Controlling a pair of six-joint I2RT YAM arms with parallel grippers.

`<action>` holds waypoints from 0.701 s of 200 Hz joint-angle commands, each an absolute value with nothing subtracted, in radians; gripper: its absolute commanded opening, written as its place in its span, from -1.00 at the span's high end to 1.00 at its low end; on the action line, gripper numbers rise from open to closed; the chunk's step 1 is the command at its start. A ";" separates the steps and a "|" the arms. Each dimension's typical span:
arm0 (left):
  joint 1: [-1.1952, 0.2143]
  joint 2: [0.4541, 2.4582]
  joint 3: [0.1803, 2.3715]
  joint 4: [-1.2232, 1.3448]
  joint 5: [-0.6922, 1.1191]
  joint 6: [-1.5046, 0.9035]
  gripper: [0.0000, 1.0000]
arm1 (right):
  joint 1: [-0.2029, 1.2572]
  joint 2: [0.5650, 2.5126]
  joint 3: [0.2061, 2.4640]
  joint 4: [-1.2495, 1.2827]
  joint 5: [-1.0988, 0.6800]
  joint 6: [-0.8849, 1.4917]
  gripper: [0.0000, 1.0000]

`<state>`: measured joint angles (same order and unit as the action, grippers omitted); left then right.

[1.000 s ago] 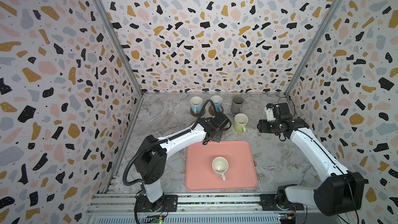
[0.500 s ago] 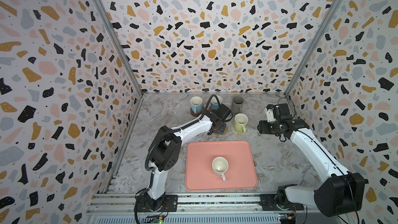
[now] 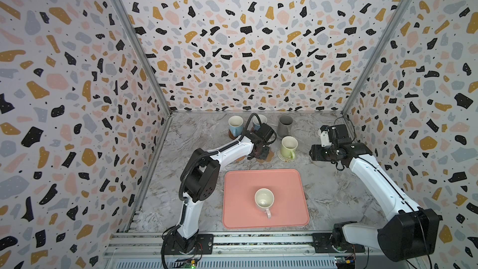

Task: Place cups on coasters
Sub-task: Place the cup on the coaster.

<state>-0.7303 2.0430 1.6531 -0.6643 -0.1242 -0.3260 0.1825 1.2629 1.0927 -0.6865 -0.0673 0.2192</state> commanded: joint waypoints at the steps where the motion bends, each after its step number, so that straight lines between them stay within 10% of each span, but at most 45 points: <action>1: -0.726 2.031 1.681 -0.604 -0.109 -0.320 0.79 | 0.180 1.236 1.085 -0.715 -0.060 0.227 -0.26; 140: -0.710 2.019 1.595 -0.551 -0.094 -0.328 0.79 | 0.179 1.237 1.080 -0.715 -0.064 0.230 -0.26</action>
<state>-0.7158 2.0453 1.6138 -0.6014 -0.0868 -0.3290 0.1825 1.2629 1.0801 -0.6884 -0.0673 0.2203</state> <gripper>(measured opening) 0.168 0.629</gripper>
